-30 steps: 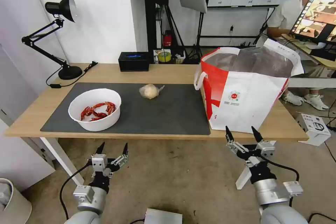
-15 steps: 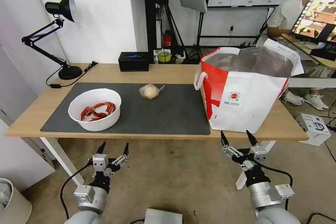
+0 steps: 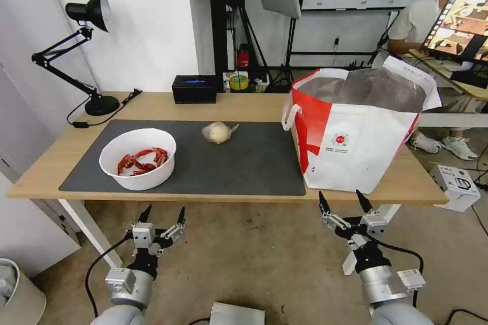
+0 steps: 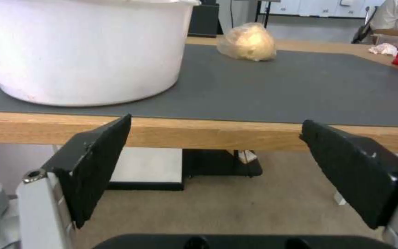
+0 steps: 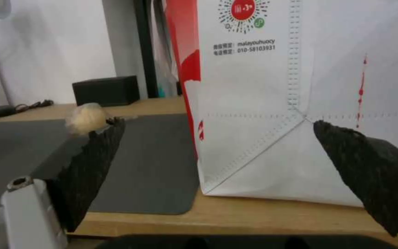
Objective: Pick up the trash from the table and place it into the takeout bag.
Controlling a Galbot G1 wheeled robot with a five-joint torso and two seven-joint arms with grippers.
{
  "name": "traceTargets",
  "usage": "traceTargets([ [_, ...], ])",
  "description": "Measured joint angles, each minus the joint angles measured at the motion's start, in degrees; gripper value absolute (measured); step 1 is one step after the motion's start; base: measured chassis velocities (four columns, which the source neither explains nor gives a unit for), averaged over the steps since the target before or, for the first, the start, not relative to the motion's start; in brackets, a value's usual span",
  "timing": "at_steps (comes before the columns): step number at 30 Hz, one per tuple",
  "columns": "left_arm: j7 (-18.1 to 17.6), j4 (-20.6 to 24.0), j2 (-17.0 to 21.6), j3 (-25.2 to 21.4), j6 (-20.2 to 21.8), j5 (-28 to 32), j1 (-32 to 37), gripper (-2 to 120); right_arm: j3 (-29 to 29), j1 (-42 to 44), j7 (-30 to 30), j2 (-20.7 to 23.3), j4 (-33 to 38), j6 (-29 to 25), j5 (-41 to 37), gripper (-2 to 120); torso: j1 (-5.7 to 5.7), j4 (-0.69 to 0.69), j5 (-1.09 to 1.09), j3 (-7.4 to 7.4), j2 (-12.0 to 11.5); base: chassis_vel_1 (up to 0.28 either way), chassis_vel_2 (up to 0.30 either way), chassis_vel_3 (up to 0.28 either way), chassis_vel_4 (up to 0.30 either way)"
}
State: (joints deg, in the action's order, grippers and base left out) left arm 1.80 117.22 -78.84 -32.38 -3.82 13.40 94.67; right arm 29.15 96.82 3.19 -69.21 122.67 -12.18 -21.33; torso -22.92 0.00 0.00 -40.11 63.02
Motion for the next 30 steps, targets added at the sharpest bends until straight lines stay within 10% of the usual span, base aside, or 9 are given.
traceTargets([
  [30,0.9,0.9,-1.7,-1.6,-0.8,-0.3,2.2,100,-9.0,-6.8,-0.3,4.3,2.6,0.4,-1.5,100,0.0,0.0,0.0,0.0,0.0,0.0,0.0,0.0,0.0],
])
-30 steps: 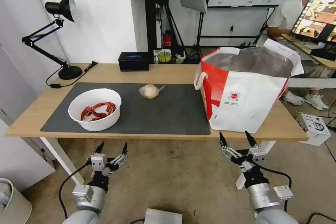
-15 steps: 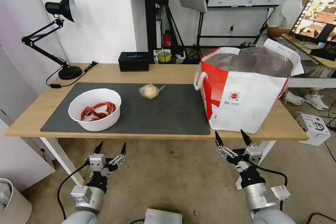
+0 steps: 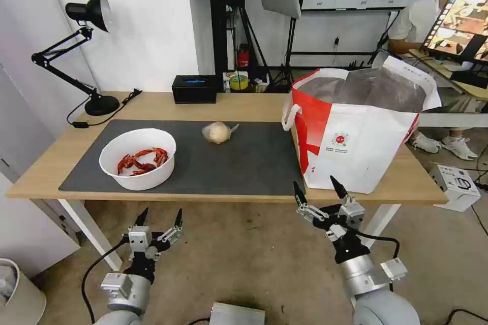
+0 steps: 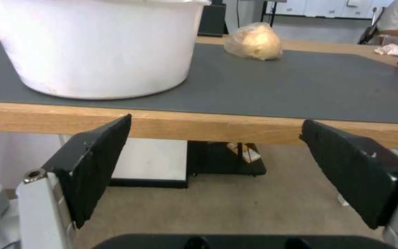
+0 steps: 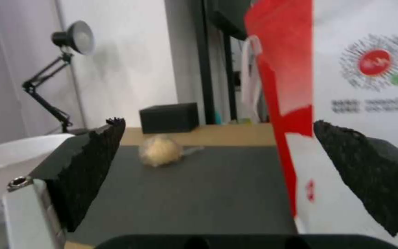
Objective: Pick up the trash from the table and place it into the takeout bag.
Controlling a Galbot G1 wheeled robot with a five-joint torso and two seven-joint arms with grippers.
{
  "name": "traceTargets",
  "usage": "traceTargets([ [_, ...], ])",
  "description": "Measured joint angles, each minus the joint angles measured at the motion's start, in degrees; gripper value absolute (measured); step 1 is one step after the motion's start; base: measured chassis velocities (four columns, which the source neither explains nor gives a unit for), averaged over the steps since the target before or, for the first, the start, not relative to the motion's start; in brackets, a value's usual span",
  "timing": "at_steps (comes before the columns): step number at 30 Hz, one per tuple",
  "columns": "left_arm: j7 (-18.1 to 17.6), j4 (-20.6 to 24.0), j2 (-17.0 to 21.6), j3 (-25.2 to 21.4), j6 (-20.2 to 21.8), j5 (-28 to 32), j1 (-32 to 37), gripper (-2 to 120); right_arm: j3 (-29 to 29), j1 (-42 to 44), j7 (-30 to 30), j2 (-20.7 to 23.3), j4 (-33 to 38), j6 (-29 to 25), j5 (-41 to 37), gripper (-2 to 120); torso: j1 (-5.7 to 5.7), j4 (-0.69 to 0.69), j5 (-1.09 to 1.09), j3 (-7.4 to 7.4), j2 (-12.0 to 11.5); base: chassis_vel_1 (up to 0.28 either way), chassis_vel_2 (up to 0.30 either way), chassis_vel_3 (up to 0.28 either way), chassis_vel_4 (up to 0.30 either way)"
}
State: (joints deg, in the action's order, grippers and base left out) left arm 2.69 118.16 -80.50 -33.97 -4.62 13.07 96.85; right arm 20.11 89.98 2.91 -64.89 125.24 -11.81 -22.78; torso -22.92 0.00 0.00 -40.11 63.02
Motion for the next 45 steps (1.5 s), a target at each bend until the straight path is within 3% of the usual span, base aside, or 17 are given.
traceTargets([
  [15,0.1,0.5,-0.6,-0.7,-0.1,-0.4,0.6,100,-8.6,-21.7,2.8,11.0,-5.9,4.1,-10.9,100,-0.01,0.0,0.01,0.0,0.0,0.0,0.0,0.0,0.0],
  [22,0.1,0.8,-1.1,-1.5,-0.3,-0.4,1.0,100,-14.2,-31.9,3.3,12.8,-10.3,5.1,-14.0,100,-0.01,0.0,0.0,-0.01,0.0,0.0,0.0,0.0,0.0],
  [31,0.2,0.9,-1.9,-2.2,-0.4,-0.4,1.3,100,-23.1,-43.6,3.3,10.6,-17.0,6.0,-15.6,100,-0.01,0.0,-0.01,-0.01,0.0,0.0,0.0,0.0,0.0],
  [40,0.5,0.7,-2.8,-3.3,-1.1,-0.5,1.9,100,-33.0,-60.3,4.5,3.6,-29.9,7.7,-17.1,100,-0.01,-0.01,-0.02,-0.01,0.0,0.0,0.0,0.0,0.0],
  [45,0.9,0.6,-2.8,-3.4,-1.1,-0.6,2.0,100,-35.3,-65.7,4.9,1.1,-35.4,9.4,-18.2,100,-0.01,-0.01,-0.02,0.0,0.0,0.0,0.0,0.0,0.0],
])
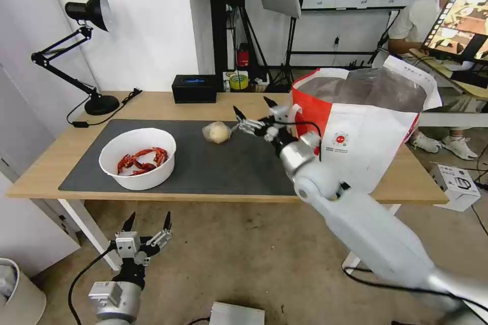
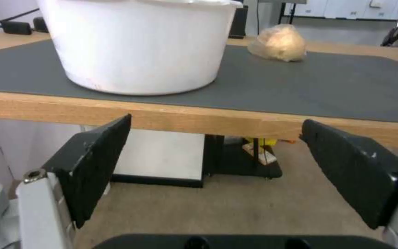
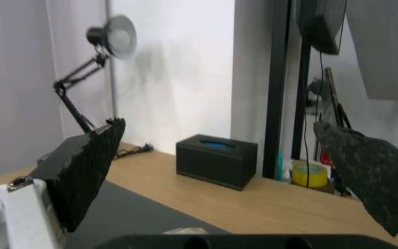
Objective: Pick up the trash from the table and place it into the takeout bag.
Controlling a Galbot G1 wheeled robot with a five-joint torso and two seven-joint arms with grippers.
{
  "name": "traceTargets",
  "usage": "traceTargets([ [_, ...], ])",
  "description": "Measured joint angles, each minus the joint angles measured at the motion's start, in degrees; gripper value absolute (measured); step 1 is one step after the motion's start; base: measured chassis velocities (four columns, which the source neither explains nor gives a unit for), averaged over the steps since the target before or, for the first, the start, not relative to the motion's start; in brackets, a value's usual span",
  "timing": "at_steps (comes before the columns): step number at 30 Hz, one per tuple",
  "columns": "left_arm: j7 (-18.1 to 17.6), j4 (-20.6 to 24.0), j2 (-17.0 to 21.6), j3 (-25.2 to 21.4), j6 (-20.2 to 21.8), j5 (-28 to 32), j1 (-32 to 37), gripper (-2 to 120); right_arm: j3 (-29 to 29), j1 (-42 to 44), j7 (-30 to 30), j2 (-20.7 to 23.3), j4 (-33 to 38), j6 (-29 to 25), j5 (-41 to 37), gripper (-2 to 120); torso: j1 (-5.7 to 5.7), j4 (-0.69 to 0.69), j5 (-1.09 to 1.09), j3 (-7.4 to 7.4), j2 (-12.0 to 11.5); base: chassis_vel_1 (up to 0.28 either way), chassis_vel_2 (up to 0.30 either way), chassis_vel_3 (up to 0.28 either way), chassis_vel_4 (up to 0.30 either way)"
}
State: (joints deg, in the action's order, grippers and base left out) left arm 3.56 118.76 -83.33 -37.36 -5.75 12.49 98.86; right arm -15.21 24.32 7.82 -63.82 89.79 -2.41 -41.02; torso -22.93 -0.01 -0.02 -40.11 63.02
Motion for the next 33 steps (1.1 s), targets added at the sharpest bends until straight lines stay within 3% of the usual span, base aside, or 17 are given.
traceTargets([
  [13,0.2,0.1,0.3,-0.2,0.0,-0.1,0.2,100,-3.6,-8.8,-0.9,-10.1,-18.7,2.8,0.0,100,0.0,0.01,0.01,0.0,0.0,0.0,0.0,0.0,0.0],
  [17,0.2,0.2,0.4,-0.2,0.0,-0.1,0.5,100,-3.7,-11.5,-2.9,-15.5,-25.8,2.9,0.5,100,0.0,0.0,0.01,0.0,0.0,0.0,0.0,0.0,0.0],
  [25,0.3,0.4,0.3,-0.4,0.0,-0.2,0.9,100,-2.8,-13.3,-4.3,-22.3,-34.8,2.8,0.8,100,0.01,0.0,0.01,0.0,0.0,0.0,0.0,0.0,0.0],
  [33,0.3,0.4,0.1,-0.5,0.0,-0.3,1.0,100,-1.3,-13.3,-4.8,-26.2,-41.9,2.8,2.6,100,0.01,-0.01,0.02,0.0,0.0,0.0,0.0,0.0,0.0],
])
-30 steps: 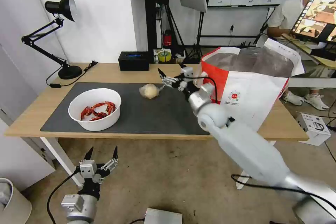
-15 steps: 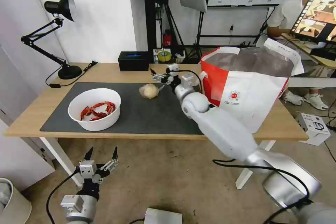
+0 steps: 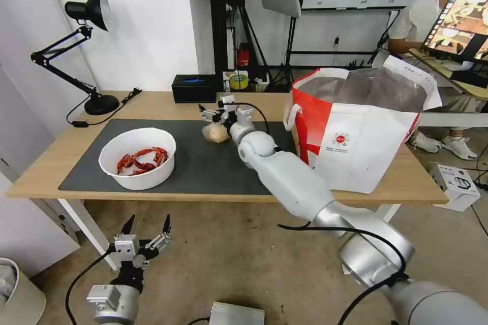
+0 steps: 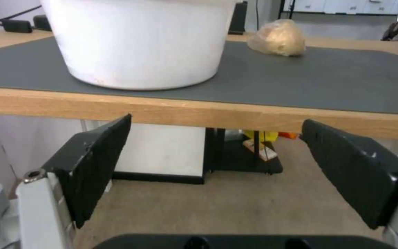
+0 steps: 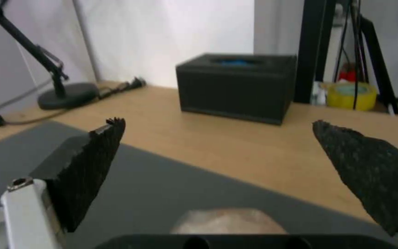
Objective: Pick up the trash from the table and place it into the takeout bag.
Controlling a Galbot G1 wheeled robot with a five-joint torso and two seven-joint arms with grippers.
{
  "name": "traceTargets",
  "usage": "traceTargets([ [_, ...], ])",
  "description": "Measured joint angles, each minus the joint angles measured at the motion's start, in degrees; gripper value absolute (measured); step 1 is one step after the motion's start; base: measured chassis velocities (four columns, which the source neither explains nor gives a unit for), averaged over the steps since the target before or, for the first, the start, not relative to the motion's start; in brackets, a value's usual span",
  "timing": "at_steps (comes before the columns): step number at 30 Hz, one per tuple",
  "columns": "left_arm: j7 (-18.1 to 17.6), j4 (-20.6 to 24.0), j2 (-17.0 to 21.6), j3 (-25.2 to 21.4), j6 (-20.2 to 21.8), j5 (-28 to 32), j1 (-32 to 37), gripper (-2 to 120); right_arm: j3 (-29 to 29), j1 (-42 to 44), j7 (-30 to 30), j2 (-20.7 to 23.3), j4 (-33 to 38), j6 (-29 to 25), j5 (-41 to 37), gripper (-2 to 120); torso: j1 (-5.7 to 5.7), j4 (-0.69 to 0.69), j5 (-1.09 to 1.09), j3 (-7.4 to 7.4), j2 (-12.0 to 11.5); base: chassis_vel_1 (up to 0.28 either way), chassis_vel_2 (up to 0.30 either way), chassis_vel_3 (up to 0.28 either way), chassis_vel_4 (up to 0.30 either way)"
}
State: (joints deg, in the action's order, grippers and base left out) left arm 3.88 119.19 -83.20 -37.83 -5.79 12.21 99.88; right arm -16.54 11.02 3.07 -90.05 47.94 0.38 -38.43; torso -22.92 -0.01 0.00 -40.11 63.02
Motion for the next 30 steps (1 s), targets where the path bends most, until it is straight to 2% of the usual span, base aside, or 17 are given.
traceTargets([
  [12,0.1,-0.5,-0.5,0.7,0.0,-0.6,-0.1,100,-1.0,0.9,-1.6,-0.2,-4.1,1.0,0.9,100,0.0,0.01,0.0,0.0,0.0,0.0,0.0,0.0,0.0],
  [30,0.2,-0.9,-1.2,1.1,-0.3,-1.5,0.3,100,-1.7,2.0,-2.8,-0.2,-6.1,2.6,2.6,99,0.0,0.01,0.0,0.0,0.0,0.0,0.0,0.0,0.0],
])
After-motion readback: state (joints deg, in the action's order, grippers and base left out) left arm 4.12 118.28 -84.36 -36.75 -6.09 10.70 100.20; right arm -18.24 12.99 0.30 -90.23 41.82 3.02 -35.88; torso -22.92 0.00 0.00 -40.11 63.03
